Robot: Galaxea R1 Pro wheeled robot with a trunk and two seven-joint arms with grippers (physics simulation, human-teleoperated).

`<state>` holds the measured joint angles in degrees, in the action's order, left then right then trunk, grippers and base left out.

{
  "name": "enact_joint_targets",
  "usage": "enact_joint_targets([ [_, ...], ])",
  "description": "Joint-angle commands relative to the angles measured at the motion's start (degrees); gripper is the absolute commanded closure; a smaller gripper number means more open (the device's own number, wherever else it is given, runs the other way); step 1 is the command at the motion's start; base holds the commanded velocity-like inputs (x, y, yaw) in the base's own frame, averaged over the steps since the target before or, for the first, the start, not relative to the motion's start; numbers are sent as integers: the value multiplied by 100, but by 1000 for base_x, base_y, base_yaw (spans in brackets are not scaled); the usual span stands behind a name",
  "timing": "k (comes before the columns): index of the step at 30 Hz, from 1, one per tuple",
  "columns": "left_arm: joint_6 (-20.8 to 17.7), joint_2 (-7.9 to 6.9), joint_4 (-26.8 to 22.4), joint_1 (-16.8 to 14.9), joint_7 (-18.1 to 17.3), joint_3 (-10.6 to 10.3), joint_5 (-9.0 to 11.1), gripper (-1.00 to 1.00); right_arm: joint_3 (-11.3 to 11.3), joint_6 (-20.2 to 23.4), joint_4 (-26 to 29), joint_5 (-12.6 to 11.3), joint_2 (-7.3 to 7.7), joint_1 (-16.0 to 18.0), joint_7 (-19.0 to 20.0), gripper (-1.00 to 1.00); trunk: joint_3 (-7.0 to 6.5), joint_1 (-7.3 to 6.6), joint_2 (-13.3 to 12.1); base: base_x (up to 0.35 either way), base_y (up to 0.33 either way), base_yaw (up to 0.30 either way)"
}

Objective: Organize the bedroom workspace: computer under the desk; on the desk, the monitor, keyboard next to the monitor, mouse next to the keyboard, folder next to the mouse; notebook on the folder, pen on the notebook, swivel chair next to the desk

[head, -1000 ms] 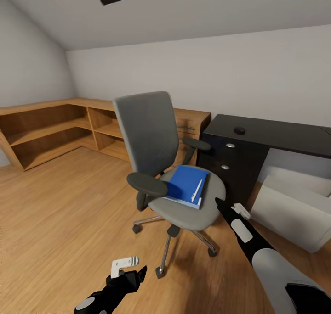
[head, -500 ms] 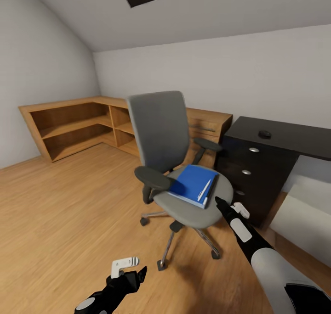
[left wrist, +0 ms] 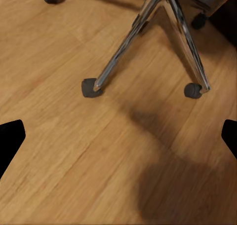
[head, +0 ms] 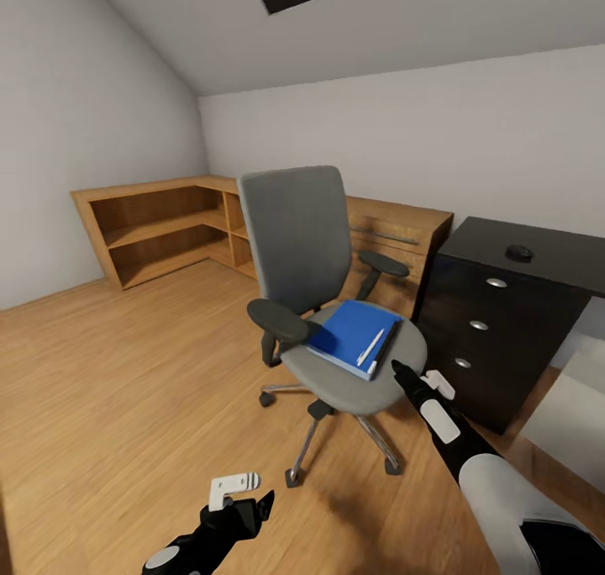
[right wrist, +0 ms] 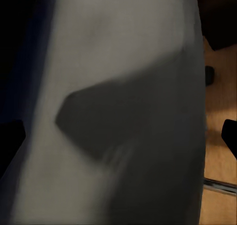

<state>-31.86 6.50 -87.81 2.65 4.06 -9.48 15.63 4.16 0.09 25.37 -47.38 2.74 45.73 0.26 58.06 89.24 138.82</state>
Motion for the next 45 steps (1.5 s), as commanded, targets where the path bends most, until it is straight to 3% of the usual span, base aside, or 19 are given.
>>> enact_joint_targets([
  [1, -23, 1, 15, -1, 46, -13, 57, -100, -21, 0, -86, -87, -2, -3, 4, -100, 5, 2, 0, 127, 0, 112],
  [9, -22, 1, 104, -1, 60, -203, 55, -100, -21, 0, -84, -87, 6, -3, 9, -100, 5, 2, 0, 89, 0, 141],
  [27, -22, 1, 114, -1, 58, -212, 55, -100, -21, 0, -86, -87, 1, -3, 9, -100, 5, 2, 0, 2, 0, 159],
  [45, -22, 1, 115, -1, 51, -221, 55, -100, -21, -5, -84, -76, 5, -3, 9, -100, 5, 2, 0, -44, 0, 7],
])
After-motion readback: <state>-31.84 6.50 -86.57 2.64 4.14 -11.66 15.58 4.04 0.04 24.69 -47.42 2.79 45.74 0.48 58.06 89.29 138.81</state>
